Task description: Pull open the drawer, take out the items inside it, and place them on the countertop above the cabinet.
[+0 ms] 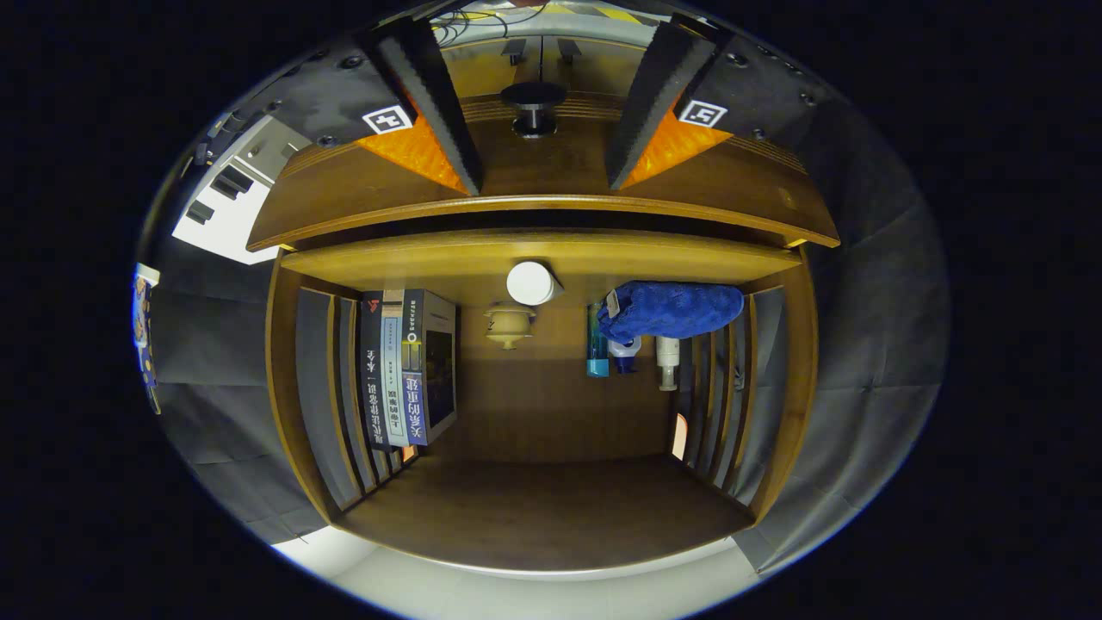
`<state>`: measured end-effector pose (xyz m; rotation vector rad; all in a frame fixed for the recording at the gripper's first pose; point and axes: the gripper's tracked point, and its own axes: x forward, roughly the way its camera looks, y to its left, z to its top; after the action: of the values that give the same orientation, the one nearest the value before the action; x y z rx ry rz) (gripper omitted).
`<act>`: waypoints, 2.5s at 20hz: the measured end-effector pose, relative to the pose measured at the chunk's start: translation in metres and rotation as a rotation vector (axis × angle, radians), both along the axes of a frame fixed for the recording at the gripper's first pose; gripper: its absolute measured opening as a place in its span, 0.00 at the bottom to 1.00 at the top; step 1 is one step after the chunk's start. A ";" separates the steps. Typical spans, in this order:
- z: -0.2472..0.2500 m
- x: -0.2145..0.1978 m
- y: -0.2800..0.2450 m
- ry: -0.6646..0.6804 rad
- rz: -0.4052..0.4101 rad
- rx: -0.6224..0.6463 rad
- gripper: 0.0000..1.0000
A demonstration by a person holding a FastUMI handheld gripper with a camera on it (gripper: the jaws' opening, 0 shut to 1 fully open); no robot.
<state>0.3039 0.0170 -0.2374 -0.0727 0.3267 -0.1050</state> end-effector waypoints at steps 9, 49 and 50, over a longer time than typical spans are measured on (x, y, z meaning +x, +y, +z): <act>-0.007 0.027 -0.004 -0.003 -0.005 -0.020 0.97; 0.242 -0.105 -0.003 -0.254 0.170 0.062 0.97; 0.242 -0.105 -0.005 -0.254 0.165 0.063 0.97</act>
<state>0.1992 0.0122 0.0047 -0.0231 0.0693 0.0599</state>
